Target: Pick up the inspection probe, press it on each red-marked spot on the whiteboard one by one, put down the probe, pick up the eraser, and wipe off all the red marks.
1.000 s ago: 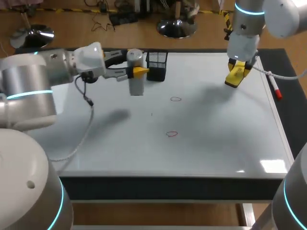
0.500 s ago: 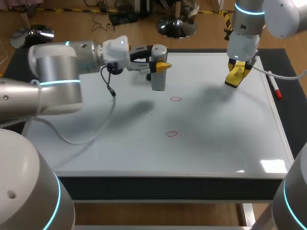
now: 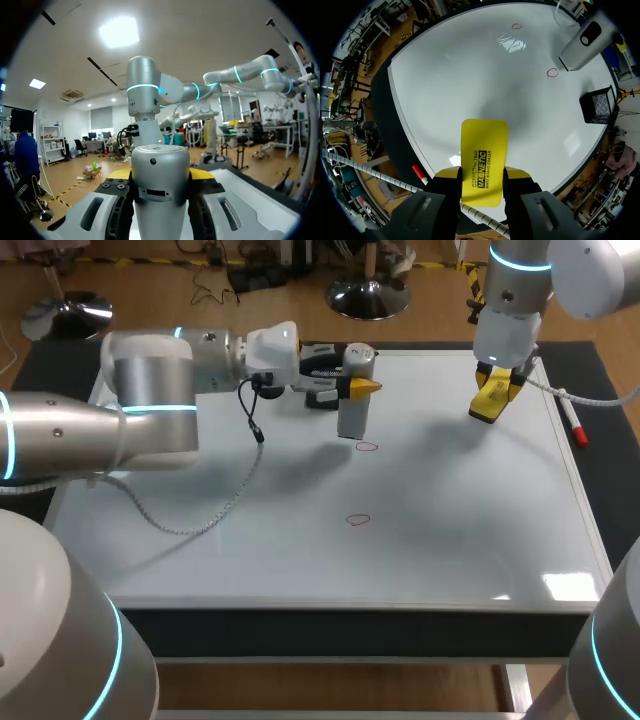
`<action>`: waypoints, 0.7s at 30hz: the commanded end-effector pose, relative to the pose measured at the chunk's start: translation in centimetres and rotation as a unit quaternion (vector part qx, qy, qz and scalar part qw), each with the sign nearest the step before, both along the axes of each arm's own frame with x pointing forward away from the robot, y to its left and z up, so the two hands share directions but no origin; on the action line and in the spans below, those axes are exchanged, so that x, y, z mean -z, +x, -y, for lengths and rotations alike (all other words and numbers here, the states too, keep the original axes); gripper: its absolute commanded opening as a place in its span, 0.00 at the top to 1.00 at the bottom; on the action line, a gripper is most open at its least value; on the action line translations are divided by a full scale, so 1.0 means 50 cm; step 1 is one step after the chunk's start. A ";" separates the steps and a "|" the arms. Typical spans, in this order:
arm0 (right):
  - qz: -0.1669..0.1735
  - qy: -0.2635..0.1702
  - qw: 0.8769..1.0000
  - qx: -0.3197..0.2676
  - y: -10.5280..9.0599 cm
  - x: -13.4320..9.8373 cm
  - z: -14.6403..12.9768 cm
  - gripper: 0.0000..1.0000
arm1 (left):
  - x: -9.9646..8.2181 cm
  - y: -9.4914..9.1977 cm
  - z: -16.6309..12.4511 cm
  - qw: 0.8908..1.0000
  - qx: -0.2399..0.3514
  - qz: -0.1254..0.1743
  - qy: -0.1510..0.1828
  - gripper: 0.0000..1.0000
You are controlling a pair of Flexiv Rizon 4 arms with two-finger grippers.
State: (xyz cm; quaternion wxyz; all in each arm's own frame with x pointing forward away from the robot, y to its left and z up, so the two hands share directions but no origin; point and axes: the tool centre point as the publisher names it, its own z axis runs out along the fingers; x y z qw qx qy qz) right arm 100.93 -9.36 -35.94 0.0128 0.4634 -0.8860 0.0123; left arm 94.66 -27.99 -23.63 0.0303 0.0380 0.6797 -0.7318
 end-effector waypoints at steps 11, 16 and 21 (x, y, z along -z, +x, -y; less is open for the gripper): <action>-0.001 -0.002 1.000 -0.001 0.003 -0.001 0.001 1.00 | 0.041 0.024 0.042 0.999 0.040 -0.011 -0.017 1.00; -0.001 -0.002 1.000 -0.001 0.003 -0.001 0.001 1.00 | 0.049 0.034 0.054 0.999 0.045 -0.013 -0.017 1.00; -0.001 -0.002 1.000 -0.001 0.003 -0.001 0.001 1.00 | 0.057 0.043 0.059 0.999 0.047 -0.016 -0.017 1.00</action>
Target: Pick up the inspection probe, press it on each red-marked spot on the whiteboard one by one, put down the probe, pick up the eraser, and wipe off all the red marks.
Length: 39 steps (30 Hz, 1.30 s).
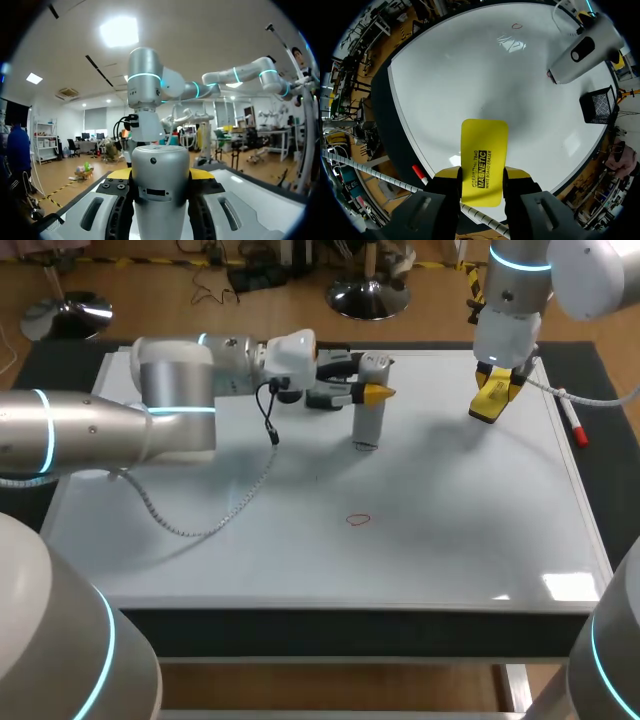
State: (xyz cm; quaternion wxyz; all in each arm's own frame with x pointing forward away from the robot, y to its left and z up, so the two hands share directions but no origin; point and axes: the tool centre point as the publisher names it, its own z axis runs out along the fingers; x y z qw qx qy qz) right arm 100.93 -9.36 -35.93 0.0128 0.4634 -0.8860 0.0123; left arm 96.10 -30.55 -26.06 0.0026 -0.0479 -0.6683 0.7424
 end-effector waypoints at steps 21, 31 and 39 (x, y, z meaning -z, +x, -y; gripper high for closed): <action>-0.001 -0.002 1.000 -0.001 0.003 -0.001 0.001 1.00 | 0.021 0.005 0.004 1.000 0.014 -0.002 0.003 1.00; -0.001 -0.002 1.000 -0.001 0.003 -0.001 0.001 1.00 | 0.028 -0.011 0.000 1.000 0.019 0.001 0.017 1.00; -0.001 -0.002 1.000 -0.001 0.003 -0.001 0.001 1.00 | 0.030 -0.016 0.000 1.000 0.021 0.001 0.022 1.00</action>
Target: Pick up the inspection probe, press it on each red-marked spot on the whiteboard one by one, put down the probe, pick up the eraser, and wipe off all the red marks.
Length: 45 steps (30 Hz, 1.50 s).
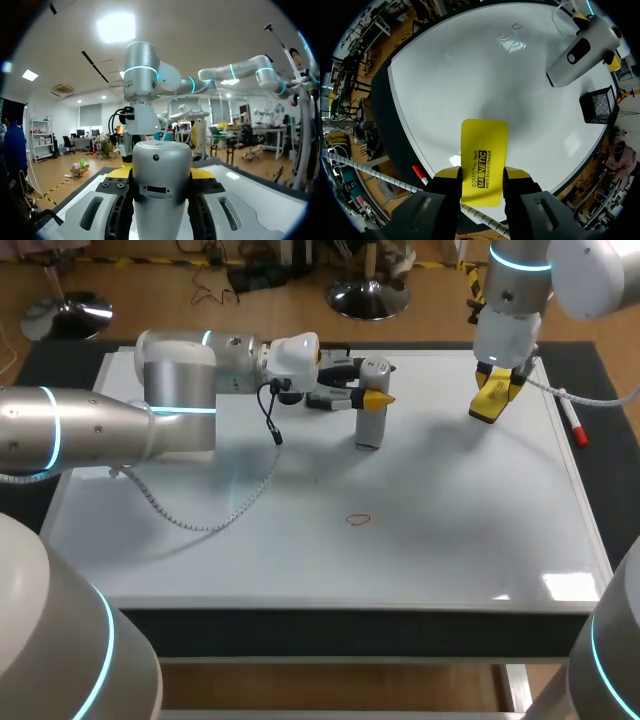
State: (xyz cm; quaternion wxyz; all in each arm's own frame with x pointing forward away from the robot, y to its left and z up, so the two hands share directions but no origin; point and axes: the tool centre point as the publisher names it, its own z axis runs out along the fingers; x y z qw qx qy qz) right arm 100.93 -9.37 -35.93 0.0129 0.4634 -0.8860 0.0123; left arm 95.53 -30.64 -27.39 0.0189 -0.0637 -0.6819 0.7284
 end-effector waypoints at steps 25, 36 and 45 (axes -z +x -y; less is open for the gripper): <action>-0.001 -0.002 1.000 -0.001 0.003 -0.001 0.001 1.00 | -0.058 -0.021 -0.038 1.000 -0.018 0.010 -0.001 1.00; -0.001 -0.002 1.000 -0.001 0.003 -0.001 0.001 1.00 | -0.084 -0.015 -0.068 1.000 -0.018 0.016 -0.001 1.00; -0.001 -0.002 1.000 -0.001 0.003 -0.001 0.001 1.00 | -0.139 0.015 -0.073 0.999 -0.012 0.033 0.007 1.00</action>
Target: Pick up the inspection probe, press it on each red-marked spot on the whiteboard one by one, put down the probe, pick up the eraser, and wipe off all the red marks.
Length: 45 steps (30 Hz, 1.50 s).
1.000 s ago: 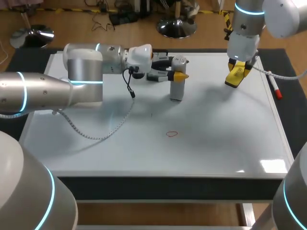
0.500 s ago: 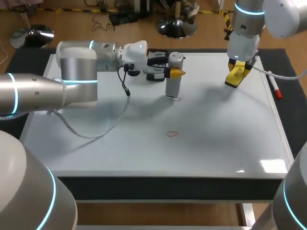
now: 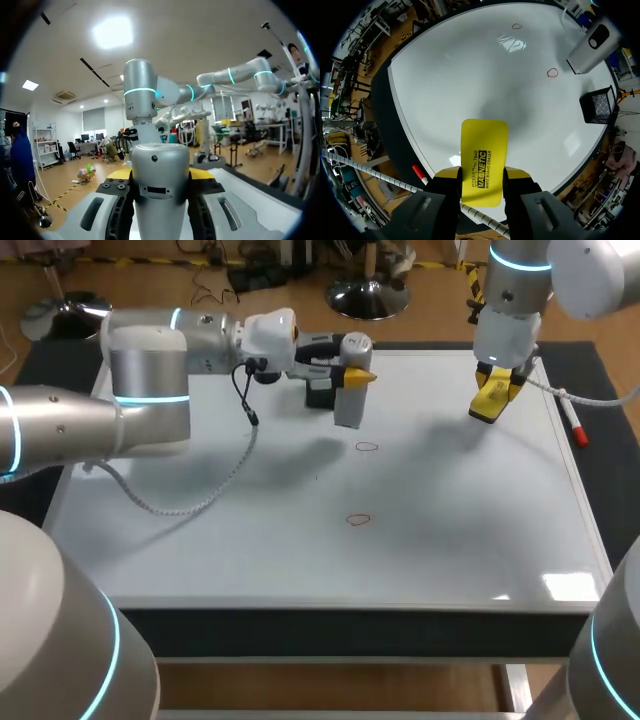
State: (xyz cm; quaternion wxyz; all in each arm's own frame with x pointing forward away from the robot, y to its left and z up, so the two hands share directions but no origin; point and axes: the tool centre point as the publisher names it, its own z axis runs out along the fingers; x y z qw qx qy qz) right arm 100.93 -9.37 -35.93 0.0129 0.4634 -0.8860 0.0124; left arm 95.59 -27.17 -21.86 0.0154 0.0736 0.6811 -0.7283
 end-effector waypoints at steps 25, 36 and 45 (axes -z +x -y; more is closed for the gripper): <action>-0.001 -0.002 1.000 -0.001 0.003 -0.001 0.001 1.00 | -0.209 0.186 0.070 0.999 0.043 -0.005 -0.010 1.00; -0.001 -0.002 1.000 -0.001 0.003 -0.001 0.001 1.00 | -0.206 0.266 0.096 0.999 0.042 -0.031 -0.002 1.00; -0.001 -0.002 1.000 -0.001 0.003 -0.001 0.001 1.00 | -0.197 0.308 0.101 0.998 0.043 -0.039 0.005 1.00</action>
